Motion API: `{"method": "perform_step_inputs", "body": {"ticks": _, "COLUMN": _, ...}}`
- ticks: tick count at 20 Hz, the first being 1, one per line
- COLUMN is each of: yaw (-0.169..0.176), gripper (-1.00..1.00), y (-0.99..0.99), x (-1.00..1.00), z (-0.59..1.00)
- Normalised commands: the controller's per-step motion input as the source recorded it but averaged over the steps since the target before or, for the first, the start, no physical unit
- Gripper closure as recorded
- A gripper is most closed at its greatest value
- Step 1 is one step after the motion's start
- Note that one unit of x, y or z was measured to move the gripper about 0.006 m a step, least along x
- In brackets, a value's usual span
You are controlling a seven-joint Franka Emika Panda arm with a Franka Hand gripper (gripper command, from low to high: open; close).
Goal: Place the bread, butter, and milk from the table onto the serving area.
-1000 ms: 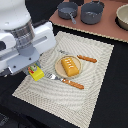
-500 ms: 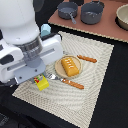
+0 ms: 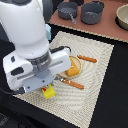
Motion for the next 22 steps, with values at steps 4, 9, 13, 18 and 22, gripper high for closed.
{"method": "perform_step_inputs", "body": {"ticks": 4, "yaw": -0.086, "gripper": 1.00, "y": -0.06, "x": 0.83, "z": -0.01}}
{"method": "perform_step_inputs", "body": {"ticks": 9, "yaw": -0.069, "gripper": -1.00, "y": -0.02, "x": 0.67, "z": -0.01}}
{"method": "perform_step_inputs", "body": {"ticks": 13, "yaw": -0.011, "gripper": -1.00, "y": -0.08, "x": 0.44, "z": 0.35}}
{"method": "perform_step_inputs", "body": {"ticks": 18, "yaw": 0.000, "gripper": -1.00, "y": -0.15, "x": 0.24, "z": 0.93}}
{"method": "perform_step_inputs", "body": {"ticks": 22, "yaw": 0.000, "gripper": -1.00, "y": -0.02, "x": 0.02, "z": 1.00}}
